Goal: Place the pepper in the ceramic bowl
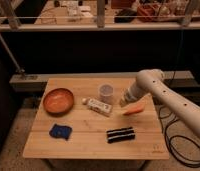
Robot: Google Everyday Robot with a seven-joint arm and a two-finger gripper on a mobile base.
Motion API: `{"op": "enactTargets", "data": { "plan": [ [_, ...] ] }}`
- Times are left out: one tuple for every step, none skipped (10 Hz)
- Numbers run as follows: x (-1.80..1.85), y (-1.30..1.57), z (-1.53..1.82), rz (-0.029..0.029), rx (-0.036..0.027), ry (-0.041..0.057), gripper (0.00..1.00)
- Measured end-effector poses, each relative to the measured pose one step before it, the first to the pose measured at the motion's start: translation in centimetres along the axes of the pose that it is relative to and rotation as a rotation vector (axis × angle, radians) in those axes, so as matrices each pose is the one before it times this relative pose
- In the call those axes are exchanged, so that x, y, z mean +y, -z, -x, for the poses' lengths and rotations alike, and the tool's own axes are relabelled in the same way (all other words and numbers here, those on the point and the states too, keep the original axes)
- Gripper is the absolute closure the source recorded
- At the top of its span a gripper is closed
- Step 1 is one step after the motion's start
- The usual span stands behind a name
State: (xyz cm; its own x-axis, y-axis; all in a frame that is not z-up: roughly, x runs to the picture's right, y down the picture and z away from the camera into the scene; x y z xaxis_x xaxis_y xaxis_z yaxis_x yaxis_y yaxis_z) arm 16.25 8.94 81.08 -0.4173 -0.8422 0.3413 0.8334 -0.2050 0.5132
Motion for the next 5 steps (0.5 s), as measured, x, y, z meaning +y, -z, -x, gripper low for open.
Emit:
{"op": "enactTargets", "data": {
  "plan": [
    [0.561, 0.081, 0.321, -0.01237, 0.00526, -0.06972, 0.67],
    [1.173, 0.438, 0.417, -0.01312, 0.00746, -0.13593, 0.55],
    [1.089, 0.367, 0.271, -0.00494, 0.00340, -0.11874, 0.46],
    [1.225, 0.405, 0.169, 0.00455, 0.00507, -0.12722, 0.35],
    [1.049, 0.269, 0.040, 0.01404, 0.00432, -0.11139, 0.26]
  ]
}}
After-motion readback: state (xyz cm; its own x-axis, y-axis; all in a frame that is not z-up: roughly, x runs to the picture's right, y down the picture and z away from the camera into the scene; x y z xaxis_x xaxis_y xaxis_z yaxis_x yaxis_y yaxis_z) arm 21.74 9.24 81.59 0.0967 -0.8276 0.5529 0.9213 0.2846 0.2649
